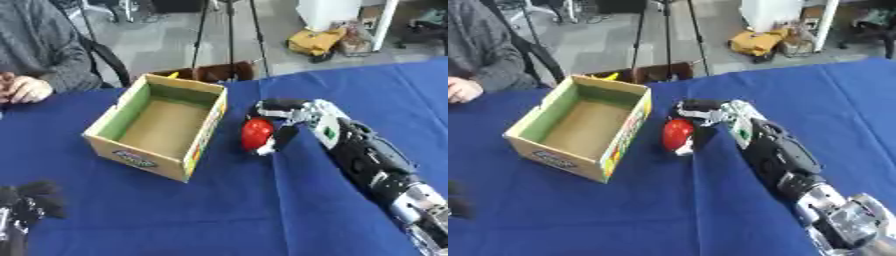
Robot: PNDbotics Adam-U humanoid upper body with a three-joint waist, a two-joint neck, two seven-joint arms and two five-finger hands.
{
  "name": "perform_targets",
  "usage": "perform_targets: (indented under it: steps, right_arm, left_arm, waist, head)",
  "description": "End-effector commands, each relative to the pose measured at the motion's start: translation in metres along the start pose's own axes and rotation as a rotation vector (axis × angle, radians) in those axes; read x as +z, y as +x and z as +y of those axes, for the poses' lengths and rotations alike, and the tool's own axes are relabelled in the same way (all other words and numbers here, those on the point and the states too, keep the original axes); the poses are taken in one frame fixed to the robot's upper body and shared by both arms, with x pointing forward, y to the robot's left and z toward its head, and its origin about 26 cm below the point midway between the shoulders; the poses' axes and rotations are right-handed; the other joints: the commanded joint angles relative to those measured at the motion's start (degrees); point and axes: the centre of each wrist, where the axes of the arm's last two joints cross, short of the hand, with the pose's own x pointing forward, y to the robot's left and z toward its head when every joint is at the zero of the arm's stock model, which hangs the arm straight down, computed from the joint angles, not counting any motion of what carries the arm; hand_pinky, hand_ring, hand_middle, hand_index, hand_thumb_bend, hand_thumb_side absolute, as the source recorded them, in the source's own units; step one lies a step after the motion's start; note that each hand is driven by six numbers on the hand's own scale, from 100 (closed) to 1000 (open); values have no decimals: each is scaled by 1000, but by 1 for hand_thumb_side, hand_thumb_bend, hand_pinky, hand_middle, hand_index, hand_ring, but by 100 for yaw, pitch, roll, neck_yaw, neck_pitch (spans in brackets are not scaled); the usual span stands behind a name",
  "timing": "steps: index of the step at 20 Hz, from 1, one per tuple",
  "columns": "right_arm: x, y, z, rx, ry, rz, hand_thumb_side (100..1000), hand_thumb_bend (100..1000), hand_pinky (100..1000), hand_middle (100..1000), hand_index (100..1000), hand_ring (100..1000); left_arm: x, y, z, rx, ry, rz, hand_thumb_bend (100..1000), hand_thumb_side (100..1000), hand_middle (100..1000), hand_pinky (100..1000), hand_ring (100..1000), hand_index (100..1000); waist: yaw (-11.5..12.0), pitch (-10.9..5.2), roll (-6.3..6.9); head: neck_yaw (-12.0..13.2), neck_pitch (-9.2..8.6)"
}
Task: Pick up objects on the table and place them in the box.
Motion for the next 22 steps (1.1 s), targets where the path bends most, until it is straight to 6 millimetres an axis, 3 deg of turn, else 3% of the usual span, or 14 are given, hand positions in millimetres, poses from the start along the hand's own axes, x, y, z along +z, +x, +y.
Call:
perform_targets:
  steps: [1,10,16,22]
  right_arm:
    - [4,5,-34,82,-3,-89,476,525,253,559,714,422]
    - [6,29,-91,108,-161,-180,421,513,247,562,724,417]
    - [9,35,-113,103,-286,-140,372,504,263,578,725,428]
    - [2,33,-106,143,-304,-82,381,503,277,590,731,439]
  left_arm:
    - [-5,6,2,-5,1,-29,331,1000,580,491,543,700]
    - [-5,7,2,-14,-6,-35,337,1000,578,493,544,700]
    - [-15,15,-8,2,-47,-76,346,1000,578,495,546,701]
    - [-24,25,-21,34,-94,-120,350,1000,578,496,537,701]
  waist:
    - [-6,-78,-21]
    - [112,-146,-97]
    - [670,-154,-182]
    - [1295,-60,-218]
  head:
    - [20,-76]
    - [7,-68]
    - [-172,-208]
    - [-581,-377]
